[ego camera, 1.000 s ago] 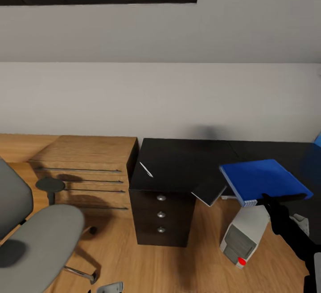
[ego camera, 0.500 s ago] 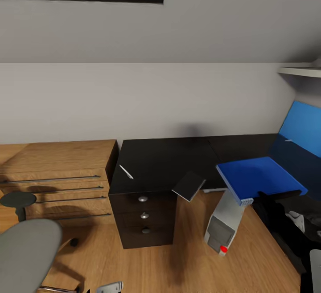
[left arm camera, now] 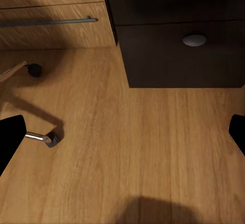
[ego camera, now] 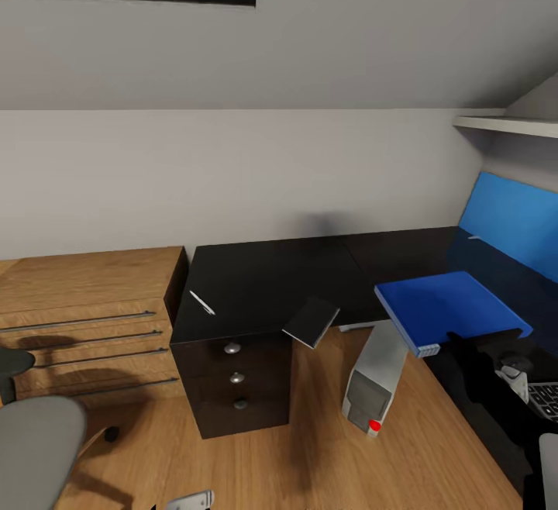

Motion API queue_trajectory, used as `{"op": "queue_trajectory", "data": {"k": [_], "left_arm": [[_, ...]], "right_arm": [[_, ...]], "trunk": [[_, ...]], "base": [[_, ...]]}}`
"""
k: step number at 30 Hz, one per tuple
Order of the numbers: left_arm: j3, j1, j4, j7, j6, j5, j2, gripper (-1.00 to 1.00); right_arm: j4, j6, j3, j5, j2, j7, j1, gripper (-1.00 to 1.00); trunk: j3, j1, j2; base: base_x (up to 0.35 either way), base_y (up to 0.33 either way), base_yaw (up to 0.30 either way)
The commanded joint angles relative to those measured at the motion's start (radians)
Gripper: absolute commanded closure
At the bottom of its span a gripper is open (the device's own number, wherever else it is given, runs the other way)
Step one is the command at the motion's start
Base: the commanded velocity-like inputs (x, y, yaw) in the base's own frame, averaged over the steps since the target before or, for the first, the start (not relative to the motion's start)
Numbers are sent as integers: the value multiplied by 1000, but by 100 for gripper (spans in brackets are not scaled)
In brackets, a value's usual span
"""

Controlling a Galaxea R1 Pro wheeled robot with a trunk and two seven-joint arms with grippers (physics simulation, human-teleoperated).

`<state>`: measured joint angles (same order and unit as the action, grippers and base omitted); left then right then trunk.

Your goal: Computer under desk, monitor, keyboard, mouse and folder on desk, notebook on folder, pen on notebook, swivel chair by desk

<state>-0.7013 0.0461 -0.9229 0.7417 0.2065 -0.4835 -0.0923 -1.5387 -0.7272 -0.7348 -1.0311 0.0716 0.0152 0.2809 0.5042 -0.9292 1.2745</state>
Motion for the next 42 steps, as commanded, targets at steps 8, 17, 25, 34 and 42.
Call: {"op": "queue_trajectory", "data": {"k": [8, 17, 25, 34, 42], "left_arm": [[-6, 1, 1, 5, 7, -10, 0, -100], [-7, 1, 16, 5, 7, -10, 1, -100], [-7, 1, 32, 2, 6, -10, 3, -100], [-8, 1, 35, 2, 7, -9, 5, -100], [-10, 1, 35, 2, 7, -8, 6, -100]], "right_arm": [[0, -6, -4, -3, 2, 4, 1, 100], [104, 225, 84, 10, -4, 28, 19, 100], [536, 735, 248, 87, -91, 25, 275, 100], [971, 992, 275, 100, -147, 23, 541, 100], [1113, 1057, 269, 94, -160, 27, 603, 100]], "trunk": [[1, 0, 1], [1, 0, 1], [1, 0, 1], [1, 0, 1], [1, 0, 1]], "base": [[0, 0, -1], [0, 0, 0], [0, 0, 0], [0, 0, 0], [0, 0, 0]]}}
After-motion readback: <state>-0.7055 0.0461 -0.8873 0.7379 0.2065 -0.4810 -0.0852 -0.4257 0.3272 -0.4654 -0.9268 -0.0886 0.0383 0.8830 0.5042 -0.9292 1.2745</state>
